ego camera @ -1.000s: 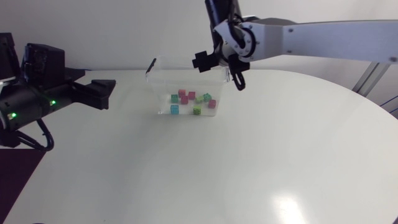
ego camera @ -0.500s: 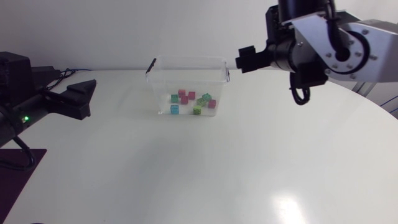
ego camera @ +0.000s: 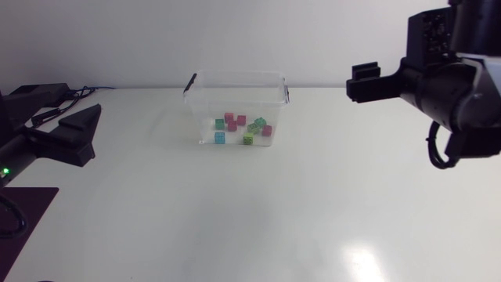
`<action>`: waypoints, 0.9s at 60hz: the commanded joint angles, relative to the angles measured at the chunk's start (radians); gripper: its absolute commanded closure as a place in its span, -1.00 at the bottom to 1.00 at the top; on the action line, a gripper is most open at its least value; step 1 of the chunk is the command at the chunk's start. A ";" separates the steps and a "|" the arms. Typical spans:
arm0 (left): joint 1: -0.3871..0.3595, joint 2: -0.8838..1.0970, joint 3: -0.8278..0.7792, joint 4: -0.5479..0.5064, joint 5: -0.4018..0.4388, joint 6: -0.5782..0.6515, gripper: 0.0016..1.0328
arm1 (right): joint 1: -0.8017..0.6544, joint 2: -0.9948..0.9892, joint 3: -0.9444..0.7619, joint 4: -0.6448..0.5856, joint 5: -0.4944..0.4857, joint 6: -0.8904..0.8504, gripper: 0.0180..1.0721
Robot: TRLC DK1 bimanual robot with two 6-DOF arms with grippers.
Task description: Place the duplo bricks in the container
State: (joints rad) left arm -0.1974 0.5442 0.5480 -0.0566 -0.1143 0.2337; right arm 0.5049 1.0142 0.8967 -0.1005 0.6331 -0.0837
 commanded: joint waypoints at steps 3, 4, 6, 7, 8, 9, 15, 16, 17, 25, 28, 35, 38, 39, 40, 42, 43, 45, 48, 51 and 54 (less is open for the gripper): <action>-0.013 -0.055 -0.048 -0.023 -0.010 0.007 -0.92 | 0.011 -0.100 -0.068 0.001 -0.032 -0.024 -0.90; -0.016 -0.063 -0.049 -0.026 -0.010 0.007 -0.92 | 0.011 -0.112 -0.074 -0.002 -0.041 -0.028 -0.90; -0.019 -0.076 -0.053 -0.038 -0.010 0.006 -0.92 | 0.011 -0.137 -0.085 -0.011 -0.058 -0.037 -0.90; -0.020 -0.082 -0.054 -0.046 -0.010 0.006 -0.92 | 0.011 -0.149 -0.090 -0.018 -0.065 -0.042 -0.91; -0.022 -0.087 -0.054 -0.051 -0.010 0.006 -0.92 | 0.011 -0.155 -0.093 -0.022 -0.073 -0.048 -0.91; -0.022 -0.092 -0.053 -0.058 -0.010 0.006 -0.92 | 0.011 -0.166 -0.096 -0.033 -0.082 -0.054 -0.90; -0.030 -0.128 -0.053 -0.095 -0.010 0.003 -0.92 | 0.012 -0.233 -0.116 -0.074 -0.115 -0.059 -0.90; -0.030 -0.133 -0.053 -0.100 -0.010 0.003 -0.92 | 0.012 -0.244 -0.117 -0.080 -0.122 -0.059 -0.90; -0.031 -0.136 -0.051 -0.106 -0.010 0.001 -0.92 | 0.012 -0.259 -0.119 -0.094 -0.130 -0.056 -0.90; -0.051 -0.171 -0.053 -0.147 -0.010 -0.010 -0.92 | 0.011 -0.355 -0.134 -0.159 -0.184 -0.042 -0.90; -0.054 -0.185 -0.053 -0.158 -0.010 -0.011 -0.92 | 0.007 -0.385 -0.142 -0.189 -0.211 -0.027 -0.90; -0.059 -0.217 -0.056 -0.195 -0.010 -0.008 -0.92 | -0.008 -0.463 -0.176 -0.228 -0.302 -0.028 -0.90; -0.059 -0.239 -0.056 -0.218 -0.010 -0.005 -0.92 | -0.017 -0.505 -0.193 -0.245 -0.335 -0.022 -0.90; -0.059 -0.245 -0.056 -0.224 -0.010 -0.004 -0.92 | -0.022 -0.519 -0.199 -0.245 -0.342 -0.022 -0.90; -0.057 -0.248 -0.056 -0.229 -0.010 -0.004 -0.92 | -0.022 -0.528 -0.203 -0.246 -0.342 -0.022 -0.90; -0.053 -0.263 -0.054 -0.241 -0.010 -0.002 -0.92 | -0.029 -0.549 -0.206 -0.265 -0.343 -0.031 -0.90; -0.051 -0.270 -0.054 -0.246 -0.010 0.000 -0.92 | -0.032 -0.557 -0.208 -0.271 -0.345 -0.031 -0.90; -0.045 -0.285 -0.053 -0.258 -0.010 0.000 -0.92 | -0.046 -0.583 -0.214 -0.283 -0.354 -0.031 -0.90; -0.042 -0.299 -0.053 -0.272 -0.010 0.000 -0.92 | -0.063 -0.609 -0.220 -0.295 -0.357 -0.031 -0.90; -0.040 -0.317 -0.053 -0.287 -0.010 0.000 -0.92 | -0.083 -0.635 -0.225 -0.314 -0.360 -0.027 -0.90; -0.028 -0.332 -0.054 -0.295 -0.010 0.000 -0.92 | -0.103 -0.664 -0.232 -0.321 -0.362 -0.027 -0.90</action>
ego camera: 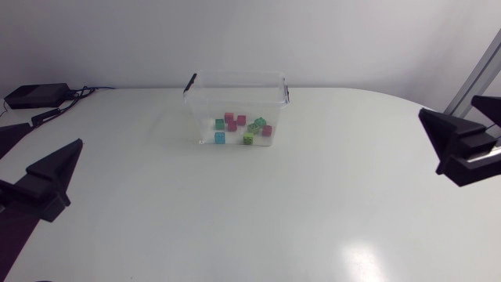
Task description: Place the duplo bricks in the container
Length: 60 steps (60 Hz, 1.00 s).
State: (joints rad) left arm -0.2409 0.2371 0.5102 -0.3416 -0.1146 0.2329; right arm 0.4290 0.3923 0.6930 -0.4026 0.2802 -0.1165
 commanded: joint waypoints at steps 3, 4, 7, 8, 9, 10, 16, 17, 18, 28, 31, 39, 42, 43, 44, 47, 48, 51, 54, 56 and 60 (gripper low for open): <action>0.035 -0.042 -0.016 -0.017 -0.008 0.000 -0.92 | -0.056 -0.067 -0.038 -0.022 -0.007 0.006 -0.90; 0.037 -0.044 -0.018 -0.019 -0.008 0.000 -0.92 | -0.062 -0.072 -0.041 -0.024 -0.009 0.005 -0.90; 0.048 -0.055 -0.018 -0.025 -0.007 -0.004 -0.92 | -0.079 -0.090 -0.047 -0.025 -0.007 0.005 -0.90; 0.051 -0.058 -0.019 -0.025 -0.007 -0.006 -0.92 | -0.084 -0.095 -0.047 -0.025 -0.006 0.005 -0.90; 0.054 -0.059 -0.019 -0.025 -0.007 -0.006 -0.92 | -0.095 -0.101 -0.049 -0.025 -0.004 0.005 -0.90; 0.057 -0.064 -0.019 -0.025 -0.007 -0.007 -0.92 | -0.102 -0.107 -0.049 -0.025 -0.004 0.005 -0.90; 0.071 -0.094 -0.027 -0.023 -0.007 -0.010 -0.92 | -0.145 -0.147 -0.053 -0.024 -0.004 0.003 -0.90; 0.074 -0.101 -0.030 -0.022 -0.005 -0.010 -0.92 | -0.151 -0.155 -0.056 -0.024 -0.004 0.003 -0.90; 0.075 -0.105 -0.032 -0.022 -0.005 -0.010 -0.92 | -0.157 -0.159 -0.058 -0.024 -0.006 0.003 -0.90; 0.086 -0.139 -0.055 -0.007 -0.005 0.003 -0.92 | -0.203 -0.219 -0.082 -0.025 -0.009 -0.005 -0.90; 0.089 -0.140 -0.061 0.001 -0.003 0.006 -0.92 | -0.219 -0.234 -0.092 -0.027 -0.015 -0.005 -0.90; 0.089 -0.154 -0.084 0.021 -0.003 0.022 -0.92 | -0.249 -0.271 -0.101 -0.035 -0.019 -0.005 -0.90; 0.089 -0.160 -0.099 0.035 -0.003 0.034 -0.92 | -0.257 -0.287 -0.110 -0.036 -0.019 -0.008 -0.90; 0.088 -0.163 -0.105 0.041 -0.003 0.037 -0.92 | -0.260 -0.294 -0.113 -0.036 -0.019 -0.014 -0.90; 0.089 -0.168 -0.113 0.049 -0.003 0.040 -0.92 | -0.263 -0.299 -0.118 -0.036 -0.021 -0.017 -0.90; 0.089 -0.176 -0.127 0.062 -0.005 0.042 -0.92 | -0.271 -0.319 -0.132 -0.035 -0.021 -0.023 -0.90; 0.089 -0.176 -0.128 0.065 -0.005 0.042 -0.92 | -0.276 -0.323 -0.136 -0.033 -0.021 -0.026 -0.90; 0.094 -0.179 -0.134 0.075 -0.007 0.042 -0.92 | -0.291 -0.339 -0.145 -0.030 -0.026 -0.026 -0.90; 0.098 -0.183 -0.141 0.078 -0.007 0.042 -0.92 | -0.300 -0.348 -0.151 -0.030 -0.026 -0.026 -0.91; 0.101 -0.190 -0.145 0.081 -0.007 0.042 -0.92 | -0.306 -0.359 -0.155 -0.033 -0.030 -0.026 -0.91; 0.112 -0.194 -0.151 0.084 -0.007 0.043 -0.92 | -0.315 -0.374 -0.158 -0.038 -0.039 -0.028 -0.90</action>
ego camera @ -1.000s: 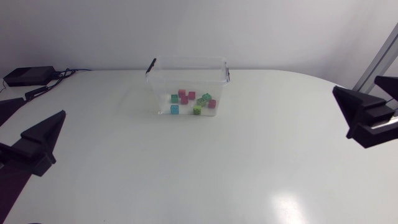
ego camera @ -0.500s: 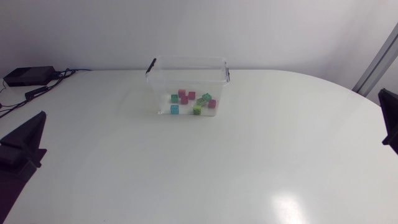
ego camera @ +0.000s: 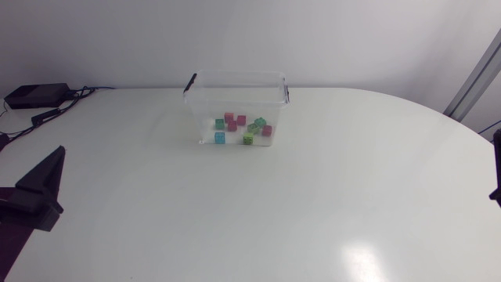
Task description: Place the duplo bricks in the container
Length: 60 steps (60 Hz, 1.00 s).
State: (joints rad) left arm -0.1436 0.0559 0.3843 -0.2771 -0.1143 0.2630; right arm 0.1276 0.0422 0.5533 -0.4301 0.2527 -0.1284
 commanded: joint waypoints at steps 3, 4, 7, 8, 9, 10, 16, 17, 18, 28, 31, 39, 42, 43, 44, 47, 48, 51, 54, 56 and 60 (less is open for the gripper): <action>0.018 -0.019 -0.035 0.026 -0.007 0.019 -0.92 | -0.016 -0.033 -0.026 -0.010 -0.015 -0.027 -0.91; 0.018 -0.019 -0.042 0.029 -0.007 0.022 -0.92 | -0.016 -0.034 -0.029 -0.010 -0.015 -0.030 -0.91; 0.019 -0.024 -0.056 0.036 -0.007 0.025 -0.92 | -0.016 -0.047 -0.041 -0.004 -0.015 -0.040 -0.91; 0.019 -0.024 -0.059 0.038 -0.007 0.027 -0.92 | -0.016 -0.047 -0.044 -0.004 -0.015 -0.042 -0.91; 0.019 -0.024 -0.062 0.041 -0.007 0.030 -0.92 | -0.016 -0.047 -0.047 -0.002 -0.015 -0.040 -0.90; 0.021 -0.025 -0.068 0.044 -0.007 0.035 -0.92 | -0.016 -0.048 -0.052 -0.002 -0.015 -0.040 -0.90; 0.033 -0.028 -0.100 0.068 0.005 0.006 -0.92 | -0.027 -0.048 -0.103 0.040 -0.038 -0.023 -0.90; 0.035 -0.029 -0.106 0.072 0.007 0.000 -0.92 | -0.029 -0.048 -0.112 0.047 -0.042 -0.020 -0.91; 0.037 -0.029 -0.111 0.076 0.009 -0.004 -0.92 | -0.030 -0.047 -0.120 0.054 -0.046 -0.017 -0.91; 0.057 -0.034 -0.164 0.114 0.029 -0.054 -0.92 | -0.049 -0.046 -0.203 0.126 -0.086 0.011 -0.91; 0.064 -0.036 -0.180 0.127 0.036 -0.070 -0.92 | -0.055 -0.046 -0.230 0.149 -0.098 0.020 -0.91; 0.080 -0.040 -0.221 0.157 0.051 -0.109 -0.92 | -0.070 -0.045 -0.295 0.206 -0.129 0.042 -0.90; 0.087 -0.042 -0.238 0.169 0.058 -0.125 -0.92 | -0.076 -0.045 -0.321 0.229 -0.142 0.051 -0.90; 0.089 -0.042 -0.243 0.173 0.060 -0.130 -0.92 | -0.077 -0.045 -0.330 0.236 -0.146 0.053 -0.90; 0.090 -0.043 -0.248 0.177 0.062 -0.134 -0.92 | -0.079 -0.045 -0.337 0.243 -0.150 0.056 -0.90; 0.097 -0.044 -0.264 0.189 0.068 -0.149 -0.92 | -0.085 -0.044 -0.363 0.265 -0.162 0.065 -0.90; 0.099 -0.045 -0.270 0.193 0.070 -0.155 -0.92 | -0.087 -0.044 -0.372 0.273 -0.166 0.067 -0.91; 0.105 -0.046 -0.286 0.205 0.076 -0.170 -0.92 | -0.093 -0.044 -0.398 0.295 -0.178 0.076 -0.90; 0.112 -0.048 -0.303 0.217 0.083 -0.186 -0.92 | -0.099 -0.044 -0.424 0.318 -0.191 0.085 -0.90; 0.116 -0.049 -0.313 0.225 0.087 -0.196 -0.92 | -0.102 -0.044 -0.441 0.332 -0.199 0.091 -0.91; 0.124 -0.051 -0.335 0.241 0.095 -0.216 -0.92 | -0.110 -0.043 -0.474 0.362 -0.215 0.102 -0.90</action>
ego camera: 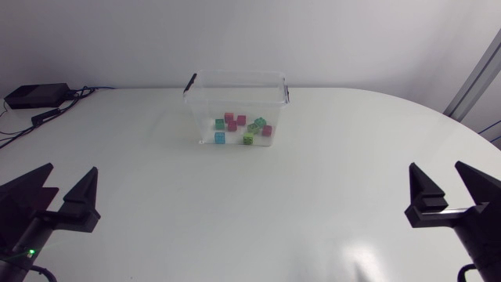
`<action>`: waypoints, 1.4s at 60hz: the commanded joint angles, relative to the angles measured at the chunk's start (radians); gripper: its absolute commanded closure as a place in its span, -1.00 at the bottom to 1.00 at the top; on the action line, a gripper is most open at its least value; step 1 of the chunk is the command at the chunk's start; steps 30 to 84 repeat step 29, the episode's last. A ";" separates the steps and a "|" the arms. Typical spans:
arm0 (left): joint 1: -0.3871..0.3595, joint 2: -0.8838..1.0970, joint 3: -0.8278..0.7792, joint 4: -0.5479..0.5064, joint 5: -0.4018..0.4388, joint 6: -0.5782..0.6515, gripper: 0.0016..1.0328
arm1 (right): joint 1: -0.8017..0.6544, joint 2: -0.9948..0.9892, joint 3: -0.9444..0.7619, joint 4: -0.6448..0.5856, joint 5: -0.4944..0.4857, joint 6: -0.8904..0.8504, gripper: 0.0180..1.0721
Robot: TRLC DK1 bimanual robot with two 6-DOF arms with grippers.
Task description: Place the duplo bricks in the container
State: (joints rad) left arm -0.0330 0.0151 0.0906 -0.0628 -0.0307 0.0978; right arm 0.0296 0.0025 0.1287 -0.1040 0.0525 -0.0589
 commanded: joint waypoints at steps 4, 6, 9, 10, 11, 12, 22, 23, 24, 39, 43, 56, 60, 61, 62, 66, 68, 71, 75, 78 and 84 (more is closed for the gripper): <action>0.022 -0.012 -0.063 0.043 0.020 -0.072 -0.92 | -0.020 -0.003 -0.085 0.066 -0.032 0.044 -0.90; 0.027 -0.013 -0.074 0.051 0.024 -0.082 -0.92 | -0.024 -0.003 -0.103 0.082 -0.040 0.050 -0.90; 0.033 -0.015 -0.090 0.062 0.031 -0.097 -0.92 | -0.029 -0.002 -0.128 0.103 -0.052 0.059 -0.90; 0.033 -0.015 -0.091 0.063 0.031 -0.098 -0.92 | -0.030 -0.002 -0.129 0.104 -0.052 0.059 -0.91; 0.033 -0.015 -0.091 0.063 0.031 -0.098 -0.92 | -0.030 -0.002 -0.129 0.104 -0.052 0.059 -0.90; 0.033 -0.015 -0.091 0.063 0.031 -0.098 -0.92 | -0.030 -0.002 -0.129 0.104 -0.052 0.059 -0.90; 0.033 -0.015 -0.091 0.063 0.031 -0.098 -0.92 | -0.030 -0.002 -0.129 0.104 -0.052 0.059 -0.90; 0.033 -0.015 -0.091 0.063 0.031 -0.098 -0.92 | -0.030 -0.002 -0.129 0.104 -0.052 0.059 -0.90; 0.033 -0.015 -0.091 0.063 0.031 -0.098 -0.92 | -0.030 -0.002 -0.129 0.104 -0.052 0.059 -0.90; 0.033 -0.015 -0.091 0.063 0.031 -0.098 -0.92 | -0.030 -0.002 -0.129 0.104 -0.052 0.059 -0.90; 0.033 -0.015 -0.091 0.063 0.031 -0.098 -0.92 | -0.030 -0.002 -0.129 0.104 -0.052 0.059 -0.90; 0.033 -0.015 -0.091 0.063 0.031 -0.098 -0.92 | -0.030 -0.002 -0.129 0.104 -0.052 0.059 -0.90; 0.033 -0.015 -0.091 0.063 0.031 -0.098 -0.92 | -0.030 -0.002 -0.129 0.104 -0.052 0.059 -0.90; 0.033 -0.015 -0.091 0.063 0.031 -0.098 -0.92 | -0.030 -0.002 -0.129 0.104 -0.052 0.059 -0.90; 0.033 -0.015 -0.091 0.063 0.031 -0.098 -0.92 | -0.030 -0.002 -0.129 0.104 -0.052 0.059 -0.90; 0.033 -0.015 -0.091 0.063 0.031 -0.098 -0.92 | -0.030 -0.002 -0.129 0.104 -0.052 0.059 -0.90; 0.033 -0.015 -0.091 0.063 0.031 -0.098 -0.92 | -0.030 -0.002 -0.129 0.104 -0.052 0.059 -0.90; 0.033 -0.015 -0.091 0.063 0.031 -0.098 -0.92 | -0.030 -0.002 -0.129 0.104 -0.052 0.059 -0.90; 0.033 -0.015 -0.091 0.063 0.031 -0.098 -0.92 | -0.030 -0.002 -0.129 0.104 -0.052 0.059 -0.90; 0.033 -0.015 -0.091 0.063 0.031 -0.098 -0.92 | -0.030 -0.002 -0.129 0.104 -0.052 0.059 -0.90; 0.033 -0.015 -0.091 0.063 0.031 -0.098 -0.92 | -0.030 -0.002 -0.129 0.104 -0.052 0.059 -0.90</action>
